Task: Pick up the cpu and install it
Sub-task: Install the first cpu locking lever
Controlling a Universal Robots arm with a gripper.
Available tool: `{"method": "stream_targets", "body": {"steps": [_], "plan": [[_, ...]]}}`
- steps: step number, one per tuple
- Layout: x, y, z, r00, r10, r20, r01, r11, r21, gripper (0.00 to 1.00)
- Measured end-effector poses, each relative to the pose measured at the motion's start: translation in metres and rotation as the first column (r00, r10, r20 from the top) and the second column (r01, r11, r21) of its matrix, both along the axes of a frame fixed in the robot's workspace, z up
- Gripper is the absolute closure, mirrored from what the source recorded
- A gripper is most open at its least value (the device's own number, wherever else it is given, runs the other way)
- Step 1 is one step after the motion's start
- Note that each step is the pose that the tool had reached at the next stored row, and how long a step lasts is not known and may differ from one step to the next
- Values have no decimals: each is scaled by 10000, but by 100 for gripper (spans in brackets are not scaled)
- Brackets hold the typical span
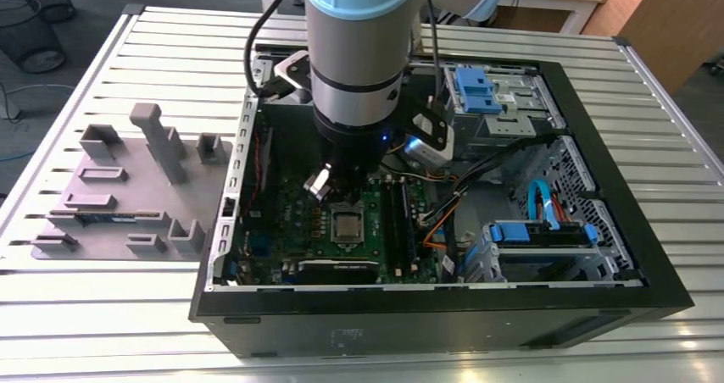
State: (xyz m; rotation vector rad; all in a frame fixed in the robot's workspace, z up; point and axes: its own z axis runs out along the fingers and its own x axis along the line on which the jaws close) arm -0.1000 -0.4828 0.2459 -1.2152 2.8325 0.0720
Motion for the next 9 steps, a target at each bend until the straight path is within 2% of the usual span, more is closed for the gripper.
{"method": "stream_targets", "body": {"steps": [4,8,9], "plan": [[0,1,34,10000,1,-3,-1,10000,0,89],[0,5,35,10000,0,-3,0,10000,1,89],[0,24,36,10000,0,-3,0,10000,1,89]]}}
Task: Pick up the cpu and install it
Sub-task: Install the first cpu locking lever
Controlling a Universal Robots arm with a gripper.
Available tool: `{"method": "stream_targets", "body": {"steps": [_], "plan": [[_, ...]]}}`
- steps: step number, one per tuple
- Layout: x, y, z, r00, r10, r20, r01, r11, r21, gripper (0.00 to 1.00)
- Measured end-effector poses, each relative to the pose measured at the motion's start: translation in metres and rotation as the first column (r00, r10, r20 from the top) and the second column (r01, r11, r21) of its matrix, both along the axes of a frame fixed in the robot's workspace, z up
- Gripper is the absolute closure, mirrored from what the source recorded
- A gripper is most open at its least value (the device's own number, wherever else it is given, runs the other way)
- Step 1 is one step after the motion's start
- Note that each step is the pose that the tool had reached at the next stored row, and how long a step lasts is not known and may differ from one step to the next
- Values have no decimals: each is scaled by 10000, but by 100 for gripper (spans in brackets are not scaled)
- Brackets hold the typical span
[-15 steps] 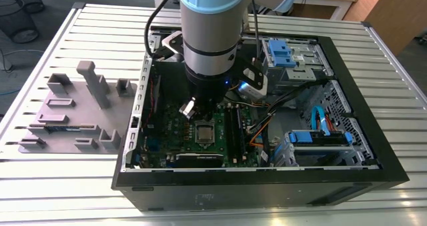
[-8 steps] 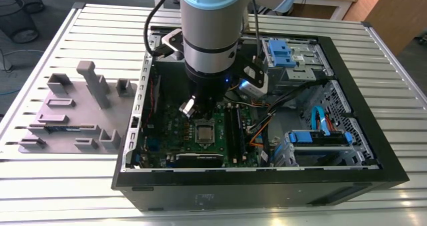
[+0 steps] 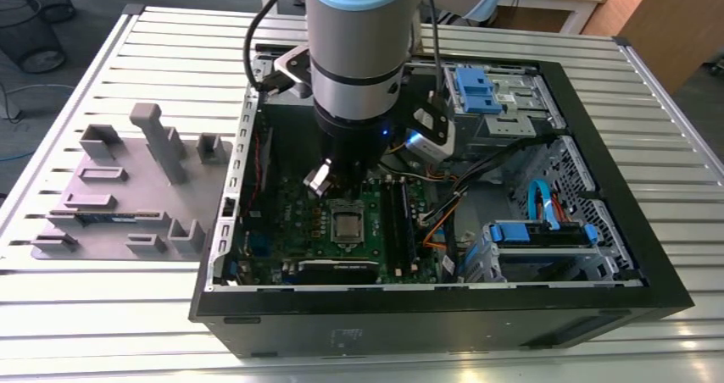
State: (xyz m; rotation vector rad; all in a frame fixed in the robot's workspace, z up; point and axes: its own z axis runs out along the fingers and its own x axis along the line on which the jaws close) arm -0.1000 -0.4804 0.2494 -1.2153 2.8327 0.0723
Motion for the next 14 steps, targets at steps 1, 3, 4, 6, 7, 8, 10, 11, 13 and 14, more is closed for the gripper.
{"method": "stream_targets", "body": {"steps": [1,3,4,6,7,8,10,11,13,14], "plan": [[0,19,0,10000,0,0,0,10000,0,89],[0,19,0,10000,0,0,0,10000,0,89],[0,19,0,10000,0,0,0,10000,0,89],[0,19,0,10000,0,0,0,10000,0,89],[0,20,0,10000,0,0,0,10000,0,89],[0,20,0,10000,0,0,0,10000,0,89],[0,20,0,10000,0,0,0,10000,0,89],[0,21,0,10000,0,0,0,10000,3,89],[0,23,0,10000,-1,0,1,10000,46,89],[-1,24,1,10000,-2,-1,2,10000,93,89]]}}
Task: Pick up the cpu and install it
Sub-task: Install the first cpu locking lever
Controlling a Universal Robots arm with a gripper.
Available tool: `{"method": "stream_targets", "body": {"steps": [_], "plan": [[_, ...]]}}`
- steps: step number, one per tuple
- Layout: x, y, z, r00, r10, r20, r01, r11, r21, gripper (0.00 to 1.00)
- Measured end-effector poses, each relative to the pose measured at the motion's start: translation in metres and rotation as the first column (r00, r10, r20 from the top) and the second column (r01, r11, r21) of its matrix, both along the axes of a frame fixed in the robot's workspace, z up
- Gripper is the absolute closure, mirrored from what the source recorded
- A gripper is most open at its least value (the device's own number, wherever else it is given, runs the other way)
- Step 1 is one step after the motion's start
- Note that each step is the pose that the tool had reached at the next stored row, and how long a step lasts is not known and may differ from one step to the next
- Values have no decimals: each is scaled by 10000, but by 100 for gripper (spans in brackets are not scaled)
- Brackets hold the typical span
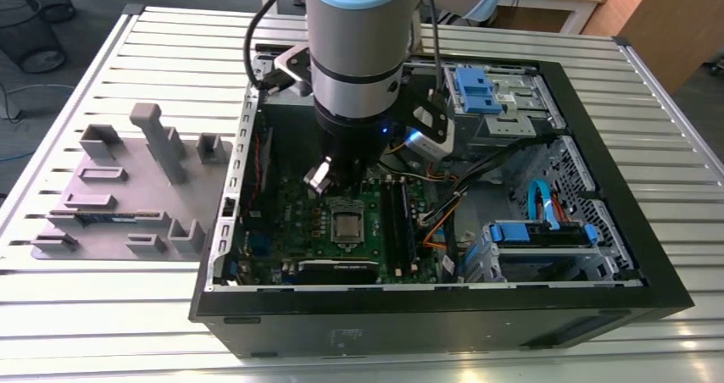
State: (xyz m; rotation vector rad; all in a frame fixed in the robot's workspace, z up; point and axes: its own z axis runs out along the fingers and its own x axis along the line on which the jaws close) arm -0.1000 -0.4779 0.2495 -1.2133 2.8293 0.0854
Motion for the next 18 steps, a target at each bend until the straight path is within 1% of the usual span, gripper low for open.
{"method": "stream_targets", "body": {"steps": [3,4,5,9,12,16,18], "plan": [[0,3,-1,10000,1,1,-1,9997,227,89],[0,5,0,10000,1,0,-1,9996,273,89],[3,10,-1,10000,0,2,0,9996,285,89],[44,24,0,10000,-40,1,39,9996,286,89],[86,49,0,9999,-107,0,107,9995,284,89],[121,99,-1,9999,-147,2,147,9995,287,89],[128,108,-1,9999,-153,1,153,9995,286,89]]}}
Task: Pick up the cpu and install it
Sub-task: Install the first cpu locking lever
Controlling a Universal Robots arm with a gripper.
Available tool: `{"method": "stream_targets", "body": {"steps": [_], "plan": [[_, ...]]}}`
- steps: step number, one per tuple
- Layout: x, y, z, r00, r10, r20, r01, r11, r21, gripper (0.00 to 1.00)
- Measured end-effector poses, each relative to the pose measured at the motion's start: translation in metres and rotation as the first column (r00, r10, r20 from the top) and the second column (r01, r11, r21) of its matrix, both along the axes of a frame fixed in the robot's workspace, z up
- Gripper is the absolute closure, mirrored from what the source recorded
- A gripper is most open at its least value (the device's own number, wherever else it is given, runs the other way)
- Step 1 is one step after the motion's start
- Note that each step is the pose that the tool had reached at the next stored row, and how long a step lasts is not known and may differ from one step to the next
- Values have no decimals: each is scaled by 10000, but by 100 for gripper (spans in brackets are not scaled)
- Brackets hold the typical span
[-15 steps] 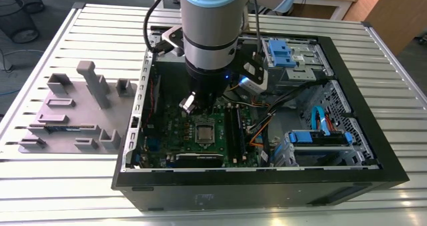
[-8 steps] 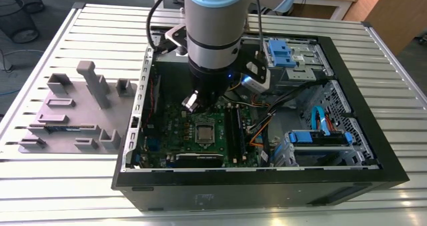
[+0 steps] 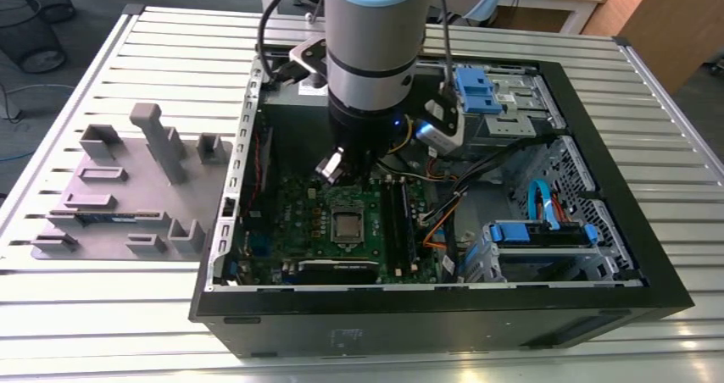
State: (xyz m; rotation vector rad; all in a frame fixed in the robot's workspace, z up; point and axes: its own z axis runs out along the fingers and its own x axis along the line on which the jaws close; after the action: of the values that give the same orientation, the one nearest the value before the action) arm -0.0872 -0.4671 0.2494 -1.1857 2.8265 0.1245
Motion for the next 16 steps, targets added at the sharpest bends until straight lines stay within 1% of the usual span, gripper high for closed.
{"method": "stream_targets", "body": {"steps": [2,8,13,16], "plan": [[4,0,6,10000,0,-4,0,10000,-3,89],[14,2,47,10000,-1,-50,1,10000,-1,89],[21,3,49,10000,0,-54,0,10000,0,89],[24,11,49,10000,0,-55,0,10000,-1,89]]}}
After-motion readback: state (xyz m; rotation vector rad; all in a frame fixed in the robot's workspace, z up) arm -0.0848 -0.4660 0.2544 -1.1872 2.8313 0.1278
